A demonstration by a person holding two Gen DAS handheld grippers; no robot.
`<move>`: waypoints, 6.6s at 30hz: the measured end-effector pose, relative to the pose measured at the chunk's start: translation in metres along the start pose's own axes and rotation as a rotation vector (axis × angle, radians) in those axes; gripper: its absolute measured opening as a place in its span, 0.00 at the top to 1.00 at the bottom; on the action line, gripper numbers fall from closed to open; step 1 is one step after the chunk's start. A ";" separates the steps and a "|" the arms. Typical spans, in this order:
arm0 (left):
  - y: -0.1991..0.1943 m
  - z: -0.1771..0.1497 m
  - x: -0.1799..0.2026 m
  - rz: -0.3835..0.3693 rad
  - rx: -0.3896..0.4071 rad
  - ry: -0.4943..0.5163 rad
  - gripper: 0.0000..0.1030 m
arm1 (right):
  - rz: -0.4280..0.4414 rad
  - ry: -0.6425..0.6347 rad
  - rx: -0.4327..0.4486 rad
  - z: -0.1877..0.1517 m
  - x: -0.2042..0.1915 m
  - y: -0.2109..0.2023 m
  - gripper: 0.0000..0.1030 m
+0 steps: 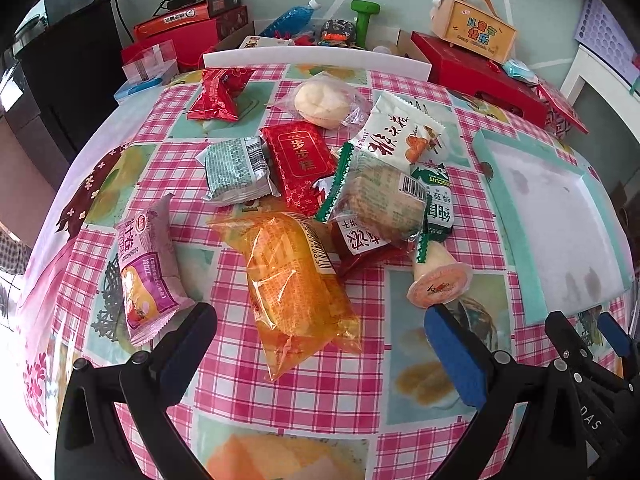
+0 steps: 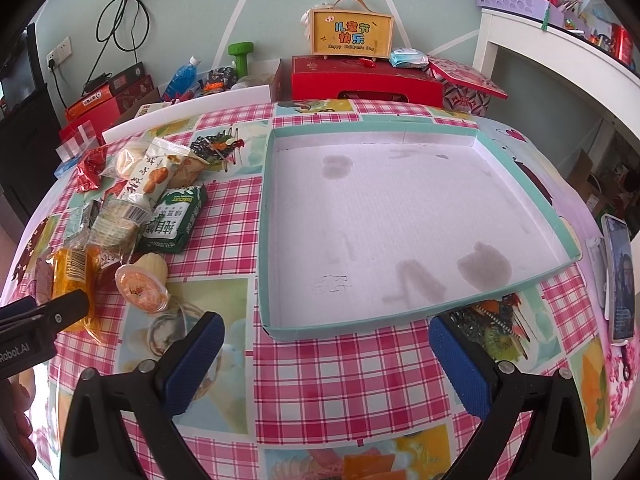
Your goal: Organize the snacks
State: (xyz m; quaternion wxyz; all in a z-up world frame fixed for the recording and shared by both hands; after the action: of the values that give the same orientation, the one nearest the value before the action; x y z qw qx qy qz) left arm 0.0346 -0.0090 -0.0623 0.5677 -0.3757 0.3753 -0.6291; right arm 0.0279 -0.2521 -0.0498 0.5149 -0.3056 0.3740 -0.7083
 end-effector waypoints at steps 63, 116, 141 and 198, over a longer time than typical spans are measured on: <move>0.002 -0.004 0.003 -0.030 -0.011 0.003 0.00 | -0.015 -0.010 -0.014 -0.004 -0.001 0.006 0.00; 0.055 0.027 -0.135 0.083 -0.155 -0.326 0.54 | 0.207 -0.205 -0.066 0.010 -0.144 0.049 0.49; 0.030 0.046 -0.079 0.033 -0.104 -0.260 0.62 | 0.210 -0.145 -0.037 0.023 -0.119 0.033 0.52; 0.050 0.077 0.270 -0.263 -0.031 0.346 0.61 | -0.073 0.596 0.004 0.055 0.214 0.044 0.51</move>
State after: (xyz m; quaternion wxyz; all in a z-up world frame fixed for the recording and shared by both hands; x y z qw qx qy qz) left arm 0.1057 -0.2854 -0.0607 0.4020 -0.3168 0.4245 -0.7469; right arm 0.0341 -0.4777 -0.0479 0.3573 -0.0964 0.4962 -0.7854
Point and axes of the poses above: each gripper's, at about its wrist camera, not at the fingertips, and y roughly the way its jaws point, x to its right, z to its top, the point moved 7 cm from there along y, roughly the way its jaws point, and after that the axes turned 3 degrees about -x, right-handed, at the moved point
